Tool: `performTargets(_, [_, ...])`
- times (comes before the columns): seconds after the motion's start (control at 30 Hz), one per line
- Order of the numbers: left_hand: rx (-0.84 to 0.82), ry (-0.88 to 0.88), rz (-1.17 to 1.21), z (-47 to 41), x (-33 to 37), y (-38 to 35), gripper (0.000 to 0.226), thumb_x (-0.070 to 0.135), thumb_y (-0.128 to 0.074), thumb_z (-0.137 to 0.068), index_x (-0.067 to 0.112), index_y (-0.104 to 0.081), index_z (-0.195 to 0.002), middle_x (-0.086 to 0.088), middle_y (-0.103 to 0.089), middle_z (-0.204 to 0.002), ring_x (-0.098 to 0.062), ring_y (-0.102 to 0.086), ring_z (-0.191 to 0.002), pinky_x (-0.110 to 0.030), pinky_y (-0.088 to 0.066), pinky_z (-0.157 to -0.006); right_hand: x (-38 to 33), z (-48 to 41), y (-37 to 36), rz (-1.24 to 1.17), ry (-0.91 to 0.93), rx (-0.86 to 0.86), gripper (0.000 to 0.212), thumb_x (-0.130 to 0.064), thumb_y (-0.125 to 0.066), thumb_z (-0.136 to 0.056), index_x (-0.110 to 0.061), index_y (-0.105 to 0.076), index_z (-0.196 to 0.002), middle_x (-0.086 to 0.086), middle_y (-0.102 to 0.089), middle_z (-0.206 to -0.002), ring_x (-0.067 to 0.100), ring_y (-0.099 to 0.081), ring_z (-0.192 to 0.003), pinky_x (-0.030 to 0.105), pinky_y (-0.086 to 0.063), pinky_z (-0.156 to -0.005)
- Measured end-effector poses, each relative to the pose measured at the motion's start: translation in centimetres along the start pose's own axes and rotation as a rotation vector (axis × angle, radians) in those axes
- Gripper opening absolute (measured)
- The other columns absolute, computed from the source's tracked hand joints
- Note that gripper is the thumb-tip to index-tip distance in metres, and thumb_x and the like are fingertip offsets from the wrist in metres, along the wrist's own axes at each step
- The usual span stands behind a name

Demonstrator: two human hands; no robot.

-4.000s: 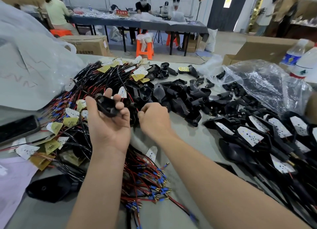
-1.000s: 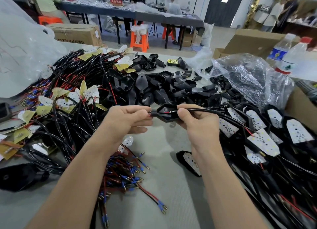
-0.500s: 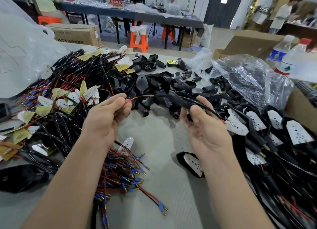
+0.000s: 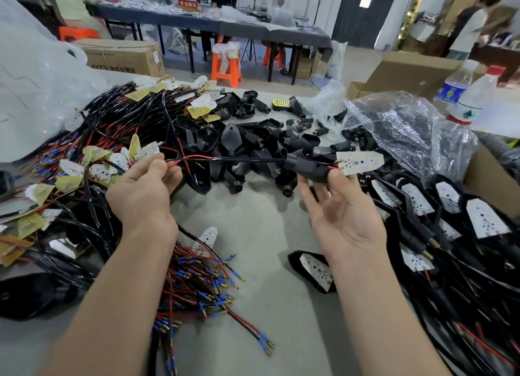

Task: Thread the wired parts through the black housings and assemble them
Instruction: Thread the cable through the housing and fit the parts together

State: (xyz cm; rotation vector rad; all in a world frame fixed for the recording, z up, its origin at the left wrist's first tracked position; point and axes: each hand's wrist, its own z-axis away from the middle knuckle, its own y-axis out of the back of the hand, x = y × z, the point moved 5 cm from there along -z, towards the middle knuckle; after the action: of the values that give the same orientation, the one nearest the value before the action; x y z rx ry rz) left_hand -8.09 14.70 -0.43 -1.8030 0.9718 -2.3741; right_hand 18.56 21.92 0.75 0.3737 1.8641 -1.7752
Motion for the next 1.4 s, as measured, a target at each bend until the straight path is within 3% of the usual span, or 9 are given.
performTargets(0.23, [-0.050, -0.437, -0.865, 1.4, 0.8, -0.6, 0.030, 0.015, -0.056, -0.074, 0.037, -0.074, -0.065, 0.016, -0.068, -0.060, -0.006, -0.060, -0.053, -0.023, -0.042, -0.053, -2.0, -0.1, 0.6, 0.063, -0.004, 0.064, 0.016, -0.011, -0.062, -0.079, -0.009, -0.066, -0.094, 0.011, -0.075, -0.100, 0.030, -0.074, -0.098, 0.046, -0.062, -0.084])
performTargets(0.33, [-0.193, -0.567, -0.948, 3.2, 1.1, -1.8, 0.037, 0.011, -0.054, -0.074, 0.042, -0.067, -0.058, 0.018, -0.066, -0.056, -0.008, -0.056, -0.048, -0.021, -0.038, -0.053, -2.3, 0.1, 0.6, 0.156, -0.067, 0.054, 0.025, -0.015, -0.064, -0.069, -0.008, -0.066, -0.092, 0.012, -0.072, -0.094, 0.030, -0.073, -0.091, 0.042, -0.063, -0.076])
performTargets(0.5, [-0.846, -0.214, -0.600, 6.9, -0.8, -4.8, 0.024, 0.027, -0.063, -0.080, 0.033, -0.084, -0.089, 0.008, -0.079, -0.085, -0.007, -0.073, -0.085, -0.030, -0.053, -0.080, -1.9, 0.1, 0.5, 0.433, -0.007, 0.014, 0.018, -0.002, -0.064, -0.072, -0.015, -0.065, -0.084, 0.005, -0.068, -0.083, 0.028, -0.067, -0.084, 0.042, -0.057, -0.082])
performTargets(0.6, [-1.059, -0.184, -0.711, 8.1, -2.6, -5.5, 0.036, 0.054, -0.063, -0.080, 0.038, -0.078, -0.109, 0.014, -0.079, -0.093, -0.001, -0.071, -0.092, -0.027, -0.050, -0.087, -1.4, 0.3, 0.1, 0.574, 0.052, -0.021, 0.032, 0.007, -0.058, -0.081, -0.021, -0.069, -0.071, 0.004, -0.062, -0.079, 0.026, -0.059, -0.081, 0.040, -0.052, -0.076])
performTargets(0.77, [-0.961, -0.210, -0.740, 7.8, -3.9, -5.4, 0.011, 0.045, -0.077, -0.082, 0.049, -0.079, -0.091, 0.017, -0.076, -0.078, 0.004, -0.067, -0.073, -0.028, -0.052, -0.079, -1.3, 0.6, 0.3, 0.685, 0.025, -0.019, 0.026, 0.007, -0.061, -0.081, -0.015, -0.074, -0.080, 0.013, -0.062, -0.083, 0.026, -0.063, -0.087, 0.032, -0.060, -0.075])
performTargets(0.87, [-0.835, -0.267, -0.730, 6.8, -3.7, -5.0, 0.032, 0.030, -0.086, -0.081, 0.060, -0.075, -0.077, 0.022, -0.077, -0.081, 0.004, -0.072, -0.081, -0.028, -0.058, -0.082, -1.6, 0.6, 0.6, 0.617, 0.026, 0.062, 0.017, -0.006, -0.064, -0.090, -0.008, -0.074, -0.104, 0.007, -0.071, -0.087, 0.018, -0.069, -0.083, 0.032, -0.061, -0.079])
performTargets(1.0, [-0.705, -0.412, -0.780, 6.2, -2.8, -4.3, 0.027, 0.032, -0.089, -0.077, 0.045, -0.078, -0.097, 0.043, -0.066, -0.076, 0.017, -0.066, -0.080, 0.000, -0.046, -0.065, -3.1, 0.5, 1.4, 0.567, 0.165, 0.261, 0.020, -0.004, -0.054, -0.099, -0.009, -0.073, -0.095, 0.008, -0.074, -0.082, 0.017, -0.068, -0.074, 0.027, -0.058, -0.069])
performTargets(1.13, [-0.699, -0.514, -0.840, 7.0, -2.4, -4.4, 0.025, 0.038, -0.086, -0.078, 0.046, -0.078, -0.100, 0.020, -0.071, -0.070, -0.005, -0.064, -0.064, -0.019, -0.050, -0.055, -2.6, 0.6, 0.9, 0.689, 0.196, 0.205, 0.024, -0.001, -0.051, -0.100, -0.010, -0.074, -0.098, 0.010, -0.076, -0.081, 0.012, -0.062, -0.064, 0.020, -0.048, -0.055])
performTargets(1.4, [-0.805, -0.667, -0.857, 8.9, -2.0, -5.0, 0.028, 0.043, -0.077, -0.080, 0.044, -0.076, -0.107, 0.024, -0.073, -0.089, 0.003, -0.066, -0.093, -0.014, -0.048, -0.082, -1.6, 0.8, 0.1, 0.658, 0.135, 0.072, 0.019, 0.000, -0.056, -0.100, -0.009, -0.072, -0.098, 0.013, -0.078, -0.089, 0.013, -0.069, -0.070, 0.021, -0.054, -0.061])
